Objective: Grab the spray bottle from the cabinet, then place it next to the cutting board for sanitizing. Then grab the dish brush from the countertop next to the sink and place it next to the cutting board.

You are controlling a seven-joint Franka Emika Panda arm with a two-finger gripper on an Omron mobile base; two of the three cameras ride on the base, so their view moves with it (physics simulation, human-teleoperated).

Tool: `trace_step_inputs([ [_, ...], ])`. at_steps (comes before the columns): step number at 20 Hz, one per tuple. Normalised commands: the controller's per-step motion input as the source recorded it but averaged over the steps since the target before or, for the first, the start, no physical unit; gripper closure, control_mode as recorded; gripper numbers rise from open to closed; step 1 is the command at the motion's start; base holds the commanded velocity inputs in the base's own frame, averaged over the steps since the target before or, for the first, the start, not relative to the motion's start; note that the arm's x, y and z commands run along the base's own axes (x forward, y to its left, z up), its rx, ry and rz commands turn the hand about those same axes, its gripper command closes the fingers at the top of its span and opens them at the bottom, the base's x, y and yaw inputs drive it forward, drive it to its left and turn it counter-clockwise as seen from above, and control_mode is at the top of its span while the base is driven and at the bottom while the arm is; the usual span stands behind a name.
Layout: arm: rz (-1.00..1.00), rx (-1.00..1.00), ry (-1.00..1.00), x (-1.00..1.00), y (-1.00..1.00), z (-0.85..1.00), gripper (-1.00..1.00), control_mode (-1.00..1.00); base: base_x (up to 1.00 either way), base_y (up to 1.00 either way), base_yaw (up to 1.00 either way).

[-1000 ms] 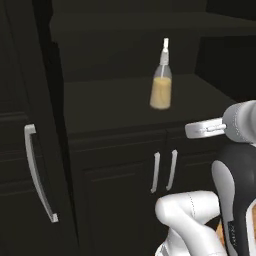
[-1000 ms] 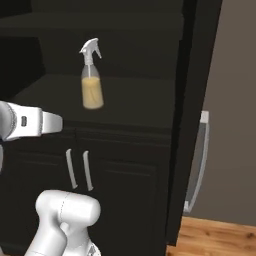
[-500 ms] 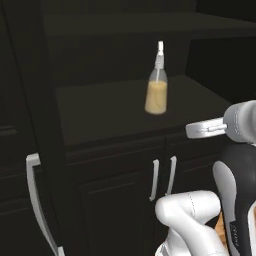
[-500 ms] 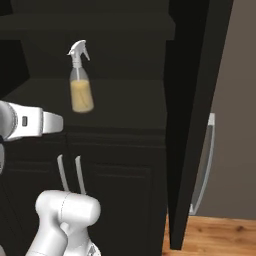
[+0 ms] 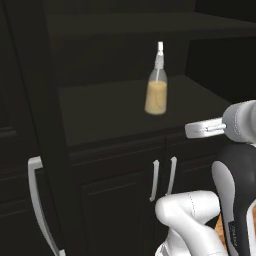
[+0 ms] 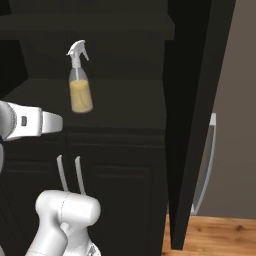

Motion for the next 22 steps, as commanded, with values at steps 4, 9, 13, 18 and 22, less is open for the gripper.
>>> trace_step_inputs([
  [4,0.0,0.0,0.0,0.0,0.0,0.0,-1.0,1.0,0.6,0.0,0.0],
  [9,0.0,0.0,0.0,0.0,0.0,0.0,-1.0,1.0,0.57,0.0,0.0],
  [13,0.0,0.0,0.0,0.0,0.0,0.0,-1.0,1.0,0.66,0.0,0.0],
  [18,0.0,0.0,-0.1,0.14,0.0,0.06,-1.0,-1.0,0.0,0.0,0.0],
  [22,0.0,0.03,-0.35,0.03,0.0,0.22,-1.0,-1.0,0.0,0.0,0.0],
])
